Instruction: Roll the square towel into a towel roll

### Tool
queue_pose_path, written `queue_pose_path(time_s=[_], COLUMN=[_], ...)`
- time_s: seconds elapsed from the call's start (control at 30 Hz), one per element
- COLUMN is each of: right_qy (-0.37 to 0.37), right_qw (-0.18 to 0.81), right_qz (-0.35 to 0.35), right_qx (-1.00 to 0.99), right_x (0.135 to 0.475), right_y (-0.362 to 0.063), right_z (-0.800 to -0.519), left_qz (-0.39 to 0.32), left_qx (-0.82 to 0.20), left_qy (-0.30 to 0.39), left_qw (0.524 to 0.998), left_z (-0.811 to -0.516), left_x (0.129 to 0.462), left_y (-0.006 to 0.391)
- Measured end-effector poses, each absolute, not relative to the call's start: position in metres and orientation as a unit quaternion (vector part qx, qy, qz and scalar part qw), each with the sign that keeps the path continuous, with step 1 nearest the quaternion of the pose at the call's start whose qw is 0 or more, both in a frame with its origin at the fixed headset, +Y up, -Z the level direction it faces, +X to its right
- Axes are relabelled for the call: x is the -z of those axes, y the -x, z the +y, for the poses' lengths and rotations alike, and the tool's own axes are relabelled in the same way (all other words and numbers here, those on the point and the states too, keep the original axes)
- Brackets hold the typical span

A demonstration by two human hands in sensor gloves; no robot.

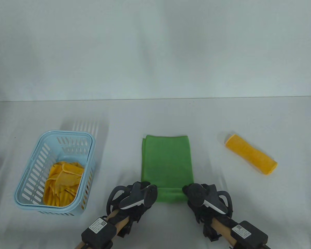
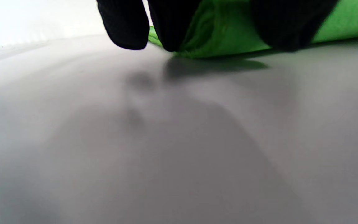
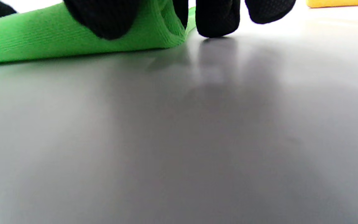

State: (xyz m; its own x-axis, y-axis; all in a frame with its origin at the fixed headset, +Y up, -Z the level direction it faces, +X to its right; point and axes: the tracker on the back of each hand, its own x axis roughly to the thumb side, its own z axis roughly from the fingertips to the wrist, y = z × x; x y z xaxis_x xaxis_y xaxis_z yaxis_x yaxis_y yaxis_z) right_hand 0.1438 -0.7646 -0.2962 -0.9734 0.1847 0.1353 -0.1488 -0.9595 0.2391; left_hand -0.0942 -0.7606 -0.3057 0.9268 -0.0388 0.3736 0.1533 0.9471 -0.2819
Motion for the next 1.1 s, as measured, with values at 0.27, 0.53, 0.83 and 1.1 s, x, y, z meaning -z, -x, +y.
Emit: queue_pose_path(time_s=[0.27,0.53,0.83,1.1], right_qy=[-0.062,-0.024,0.016,0.037], right_qw=[0.127,0.226,0.282,0.313], right_qz=[0.118,0.143,0.138,0.127], right_qx=[-0.983,-0.963,-0.949,-0.941], right_x=[0.300,0.305,0.307,0.309], right_y=[-0.150,-0.163,-0.173,-0.177], right_z=[-0.761,-0.757,-0.754,-0.755], left_qz=[-0.178,-0.153,-0.124,-0.091], left_qx=[0.030,-0.089,-0.126,-0.114], left_qy=[0.153,0.184,0.194,0.176], left_qw=[0.972,0.967,0.965,0.974], left_z=[-0.759,-0.747,-0.743,-0.744], left_x=[0.308,0.317,0.321,0.323], left_y=[0.095,0.112,0.121,0.126])
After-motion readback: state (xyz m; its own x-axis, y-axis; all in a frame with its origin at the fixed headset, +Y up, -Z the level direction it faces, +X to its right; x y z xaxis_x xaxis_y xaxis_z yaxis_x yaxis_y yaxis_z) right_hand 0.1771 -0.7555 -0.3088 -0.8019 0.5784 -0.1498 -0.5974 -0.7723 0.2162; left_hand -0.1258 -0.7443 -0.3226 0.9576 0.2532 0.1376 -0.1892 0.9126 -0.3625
